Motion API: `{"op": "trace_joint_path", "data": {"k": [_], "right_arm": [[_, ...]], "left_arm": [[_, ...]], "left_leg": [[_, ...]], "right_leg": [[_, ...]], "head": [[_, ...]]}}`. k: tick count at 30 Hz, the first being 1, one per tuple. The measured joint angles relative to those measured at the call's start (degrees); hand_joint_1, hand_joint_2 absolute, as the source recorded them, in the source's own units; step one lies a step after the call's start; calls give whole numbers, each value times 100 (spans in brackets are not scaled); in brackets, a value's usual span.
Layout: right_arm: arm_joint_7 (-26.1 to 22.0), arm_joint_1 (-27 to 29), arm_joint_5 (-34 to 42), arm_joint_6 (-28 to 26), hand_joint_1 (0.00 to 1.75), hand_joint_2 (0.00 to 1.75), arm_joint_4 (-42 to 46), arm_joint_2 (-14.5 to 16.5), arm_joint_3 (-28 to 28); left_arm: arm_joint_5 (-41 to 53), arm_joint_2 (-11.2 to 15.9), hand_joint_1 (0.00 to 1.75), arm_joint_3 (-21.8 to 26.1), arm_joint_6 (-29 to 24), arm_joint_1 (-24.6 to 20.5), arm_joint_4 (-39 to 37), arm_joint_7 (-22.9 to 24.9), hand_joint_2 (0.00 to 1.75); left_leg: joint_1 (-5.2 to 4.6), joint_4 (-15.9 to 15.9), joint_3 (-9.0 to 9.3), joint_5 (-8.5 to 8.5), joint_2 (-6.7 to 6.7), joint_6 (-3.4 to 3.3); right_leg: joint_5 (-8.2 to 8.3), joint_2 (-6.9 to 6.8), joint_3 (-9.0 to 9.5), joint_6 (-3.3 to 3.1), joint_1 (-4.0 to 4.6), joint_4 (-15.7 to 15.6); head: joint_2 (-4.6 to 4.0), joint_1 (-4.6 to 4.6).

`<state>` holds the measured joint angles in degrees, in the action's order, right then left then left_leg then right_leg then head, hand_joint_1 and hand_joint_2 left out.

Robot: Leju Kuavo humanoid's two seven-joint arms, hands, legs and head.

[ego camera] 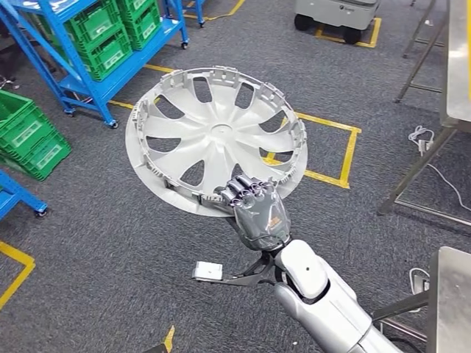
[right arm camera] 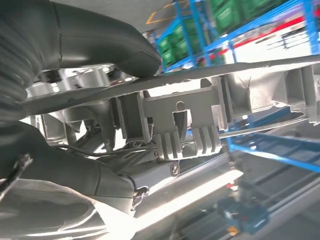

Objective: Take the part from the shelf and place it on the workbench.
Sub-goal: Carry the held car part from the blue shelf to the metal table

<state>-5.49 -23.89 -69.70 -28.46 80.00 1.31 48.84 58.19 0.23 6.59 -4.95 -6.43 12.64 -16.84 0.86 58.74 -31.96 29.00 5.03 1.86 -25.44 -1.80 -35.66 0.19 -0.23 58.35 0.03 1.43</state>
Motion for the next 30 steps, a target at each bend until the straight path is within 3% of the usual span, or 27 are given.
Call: {"op": "trace_joint_path", "data": {"k": [2, 4, 5, 7, 9, 10, 11, 13, 17, 18, 22, 27, 30], "right_arm": [[5, -1, -1, 3, 175, 175, -2, 1, 2], [7, 3, -5, 5, 175, 175, -2, 1, 7], [7, 5, -8, 7, 175, 175, -2, 0, 8], [8, 6, -9, 9, 175, 175, -2, 0, 8], [10, 3, -8, 10, 175, 175, -2, 1, 8], [11, -1, -10, 10, 175, 175, 0, 1, 6], [14, -2, -15, 8, 175, 175, 2, 1, 3], [18, 1, -48, -5, 175, 175, 7, 0, -3], [18, 5, -172, -52, 175, 175, 3, 0, 4], [19, -3, -202, -71, 175, 175, 2, 0, 4], [19, -15, -280, -119, 175, 175, 2, 0, 21], [20, -15, -317, -120, 175, 175, 2, 0, 38], [22, -15, -331, -120, 175, 175, 2, 0, 40]], "left_arm": [[3, 5, 0, 1, -1, 5, 2, 5, 175], [3, 8, 0, 1, -3, 28, 2, 12, 175], [5, 10, 0, 0, -6, 39, 2, 17, 175], [10, 14, 0, -1, -20, 53, 2, 22, 175], [9, 19, 0, -1, -39, 51, 2, 24, 175], [9, 21, 0, -1, -47, 42, 2, 26, 175], [8, 23, 0, -1, -52, 29, 2, 36, 175], [9, 24, 0, -1, -58, 6, 2, 63, 175], [18, 25, 0, -4, -99, -1, 2, 142, 175], [21, 28, 0, -7, -116, -2, 2, 164, 175], [48, 33, 0, -41, -189, -1, 2, 239, 175], [104, 36, 0, -78, -272, 1, 2, 322, 175], [116, 40, 0, -88, -292, 3, 2, 334, 175]], "left_leg": [[22, 567, -248, 330, -339, 17], [18, 1316, -620, 612, -462, 9], [16, 1500, -731, 609, -474, 2], [15, 1262, -679, 294, -509, -27], [24, 557, -412, -131, -669, -69], [28, 275, -304, -217, -745, -85], [25, 92, -238, -250, -807, -98], [12, -13, -207, -208, -802, -102], [4, -59, -210, -245, -794, -86], [0, -58, -210, -249, -797, -93], [-15, -54, -215, -260, -814, -120], [-31, -49, -225, -261, -818, -144], [-29, -49, -224, -261, -818, -145]], "right_leg": [[10, 139, 5, -46, -12, -9], [9, 306, 8, -69, 1, -8], [10, 399, 11, -72, 8, -6], [9, 576, 26, -72, 13, 4], [0, 711, 30, -56, 19, 30], [-3, 765, 11, -41, 20, 47], [-1, 808, -16, -17, 17, 59], [10, 855, -57, 16, 1, 58], [40, 839, -50, -165, 6, 17], [42, 834, -44, -162, 3, 9], [61, 810, -26, -121, -9, -24], [63, 800, -28, 71, -38, -40], [65, 800, -33, 74, -38, -38]], "head": [[-1, -26], [-1, -42], [-1, -43], [-1, -45], [-1, -50], [-1, -52], [0, -51], [1, -53], [1, -47], [0, -47], [-1, -49], [0, -51], [0, -51]]}}
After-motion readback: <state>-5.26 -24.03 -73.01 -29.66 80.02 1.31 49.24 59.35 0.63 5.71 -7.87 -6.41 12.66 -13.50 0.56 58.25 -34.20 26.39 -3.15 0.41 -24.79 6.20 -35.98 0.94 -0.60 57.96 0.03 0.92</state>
